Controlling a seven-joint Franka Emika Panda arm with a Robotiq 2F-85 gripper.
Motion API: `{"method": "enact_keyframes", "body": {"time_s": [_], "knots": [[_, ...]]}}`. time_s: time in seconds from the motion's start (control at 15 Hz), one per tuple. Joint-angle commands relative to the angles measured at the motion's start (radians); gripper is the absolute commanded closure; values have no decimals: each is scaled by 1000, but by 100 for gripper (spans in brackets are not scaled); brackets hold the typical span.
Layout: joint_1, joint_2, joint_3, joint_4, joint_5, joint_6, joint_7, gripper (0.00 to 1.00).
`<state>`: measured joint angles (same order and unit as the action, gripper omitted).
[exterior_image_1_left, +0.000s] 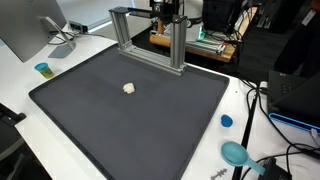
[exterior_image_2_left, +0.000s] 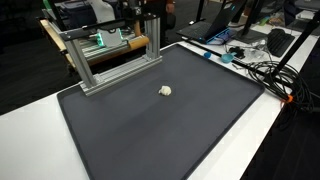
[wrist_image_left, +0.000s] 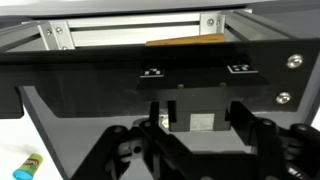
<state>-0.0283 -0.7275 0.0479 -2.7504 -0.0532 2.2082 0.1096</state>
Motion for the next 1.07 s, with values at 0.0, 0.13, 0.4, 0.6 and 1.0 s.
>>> {"method": "enact_keyframes", "body": {"time_s": [0.0,0.13,0.4,0.6,1.0], "knots": [[-3,-14,4,2,-12,-26,-7,47],[-6,-18,3,3,-14,-35,-7,40],[-5,-18,-12,3,-4,-41,-15,31],[-2,-20,-14,3,-11,-40,-31,30],[3,-32,-15,7,-26,-58,-75,36]]}}
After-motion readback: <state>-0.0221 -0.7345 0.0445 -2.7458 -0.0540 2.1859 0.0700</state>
